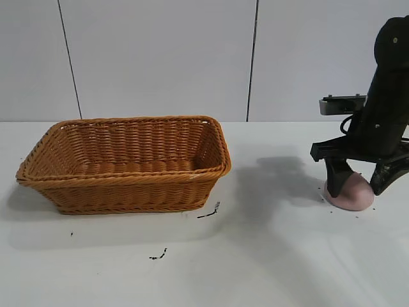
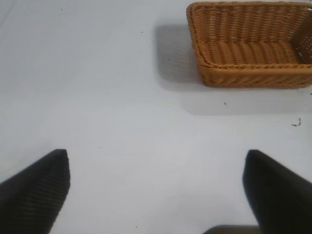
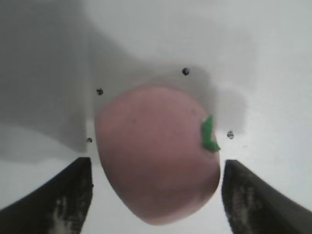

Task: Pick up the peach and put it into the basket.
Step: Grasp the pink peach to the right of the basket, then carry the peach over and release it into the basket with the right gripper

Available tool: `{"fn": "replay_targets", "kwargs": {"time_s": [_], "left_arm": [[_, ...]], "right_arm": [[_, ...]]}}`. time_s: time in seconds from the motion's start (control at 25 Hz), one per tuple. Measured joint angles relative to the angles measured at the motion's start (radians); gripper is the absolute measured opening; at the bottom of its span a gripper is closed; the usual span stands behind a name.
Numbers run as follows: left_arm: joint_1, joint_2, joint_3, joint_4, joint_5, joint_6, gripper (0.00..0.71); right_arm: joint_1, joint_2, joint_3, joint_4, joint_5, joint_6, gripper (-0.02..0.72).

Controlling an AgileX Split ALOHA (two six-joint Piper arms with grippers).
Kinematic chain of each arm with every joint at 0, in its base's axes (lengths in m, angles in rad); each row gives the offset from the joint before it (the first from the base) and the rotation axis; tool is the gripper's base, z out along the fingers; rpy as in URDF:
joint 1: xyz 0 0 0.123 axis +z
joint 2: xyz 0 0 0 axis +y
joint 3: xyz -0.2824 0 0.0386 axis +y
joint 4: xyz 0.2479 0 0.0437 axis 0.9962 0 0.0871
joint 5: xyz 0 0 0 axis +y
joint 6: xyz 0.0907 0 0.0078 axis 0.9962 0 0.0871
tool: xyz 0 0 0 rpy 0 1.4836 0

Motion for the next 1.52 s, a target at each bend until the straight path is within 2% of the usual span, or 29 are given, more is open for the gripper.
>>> {"fn": "replay_targets", "kwargs": {"time_s": [0.12,0.24,0.44,0.64,1.04,1.2,1.36,1.52], "left_arm": [[0.000,0.000,0.000,0.000,0.000,0.000,0.693],[0.000,0.000,0.000,0.000,0.000,0.000,0.693],[0.000,0.000,0.000,0.000,0.000,0.000,0.693],[0.000,0.000,0.000,0.000,0.000,0.000,0.693],[0.000,0.000,0.000,0.000,0.000,0.000,0.693],[0.000,0.000,0.000,0.000,0.000,0.000,0.693],[0.000,0.000,0.000,0.000,0.000,0.000,0.693],[0.000,0.000,0.000,0.000,0.000,0.000,0.693]], "right_arm": [[0.000,-0.045,-0.080,-0.005,0.103,-0.015,-0.019],[0.000,-0.118,-0.192,0.002,0.176,-0.015,-0.019],[0.009,-0.175,-0.362,0.035,0.259,-0.015,-0.019],[0.078,-0.167,-0.454,0.035,0.287,-0.015,-0.019],[0.385,-0.045,-0.641,0.049,0.279,-0.015,-0.019],[0.492,0.037,-0.654,0.057,0.231,-0.015,-0.019],[0.542,0.141,-0.654,0.059,0.174,-0.015,-0.019],[0.546,0.254,-0.654,0.073,0.100,-0.015,-0.019]]}}
